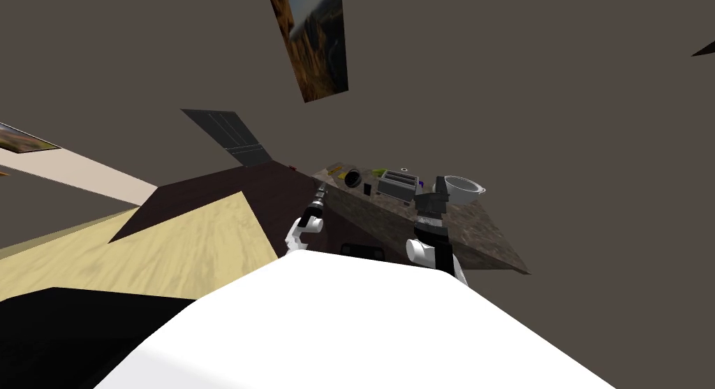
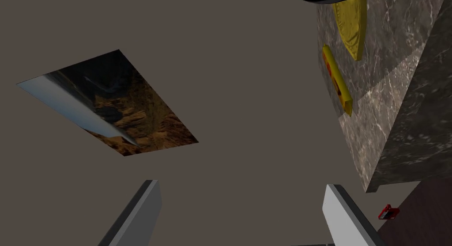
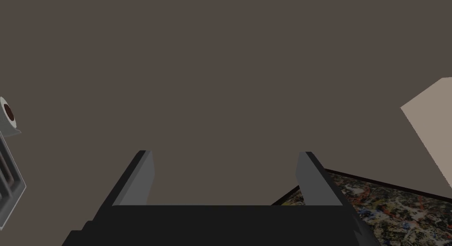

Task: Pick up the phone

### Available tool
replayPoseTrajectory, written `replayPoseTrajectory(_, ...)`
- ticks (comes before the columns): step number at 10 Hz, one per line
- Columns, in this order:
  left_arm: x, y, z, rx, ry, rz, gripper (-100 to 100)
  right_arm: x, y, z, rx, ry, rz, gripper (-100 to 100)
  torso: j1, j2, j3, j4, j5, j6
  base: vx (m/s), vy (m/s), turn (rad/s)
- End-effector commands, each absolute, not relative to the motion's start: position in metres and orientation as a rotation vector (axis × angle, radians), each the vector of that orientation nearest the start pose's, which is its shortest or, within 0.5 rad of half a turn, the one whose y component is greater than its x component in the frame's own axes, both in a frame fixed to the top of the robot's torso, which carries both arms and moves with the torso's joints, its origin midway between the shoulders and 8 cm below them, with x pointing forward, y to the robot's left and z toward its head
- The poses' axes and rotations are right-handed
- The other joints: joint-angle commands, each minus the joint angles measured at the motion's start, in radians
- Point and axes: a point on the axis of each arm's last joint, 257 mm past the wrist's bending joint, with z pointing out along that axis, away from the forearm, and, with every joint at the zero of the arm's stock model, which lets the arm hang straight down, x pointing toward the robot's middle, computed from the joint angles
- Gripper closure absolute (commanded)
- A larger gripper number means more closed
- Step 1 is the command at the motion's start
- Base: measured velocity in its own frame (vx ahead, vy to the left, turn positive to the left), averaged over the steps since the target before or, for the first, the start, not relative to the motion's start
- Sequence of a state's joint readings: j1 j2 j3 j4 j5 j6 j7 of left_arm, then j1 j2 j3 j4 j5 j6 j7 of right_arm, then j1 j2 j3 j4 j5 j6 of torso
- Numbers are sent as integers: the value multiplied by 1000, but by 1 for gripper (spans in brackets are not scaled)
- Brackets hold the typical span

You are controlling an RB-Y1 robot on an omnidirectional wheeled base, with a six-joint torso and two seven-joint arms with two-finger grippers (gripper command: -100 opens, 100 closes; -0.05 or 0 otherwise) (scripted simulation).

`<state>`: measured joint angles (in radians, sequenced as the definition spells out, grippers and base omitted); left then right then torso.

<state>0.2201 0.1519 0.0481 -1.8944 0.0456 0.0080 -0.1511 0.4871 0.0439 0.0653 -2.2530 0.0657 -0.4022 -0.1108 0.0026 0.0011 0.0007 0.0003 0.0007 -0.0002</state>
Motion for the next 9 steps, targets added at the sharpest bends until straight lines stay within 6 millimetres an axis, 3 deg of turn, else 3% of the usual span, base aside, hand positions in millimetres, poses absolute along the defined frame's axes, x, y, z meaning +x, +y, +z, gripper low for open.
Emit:
replayPoseTrajectory(1, 485, 306, -173, -997, 1217, -977, -100, 369, -256, -2, 794, 661, 1405, 0, 0, 0, 0, 0, 0, 0, -11, 15, 2)
replayPoseTrajectory(4, 514, 302, -202, -1053, 1305, -945, -100, 369, -256, -2, 794, 661, 1405, 0, -1, 0, 0, 0, 0, 0, -28, 29, -33)
replayPoseTrajectory(9, 526, 302, -235, -1132, 1399, -891, -100, 369, -256, -2, 794, 661, 1405, 0, -1, 0, 0, 0, 0, 0, -21, 21, -19)
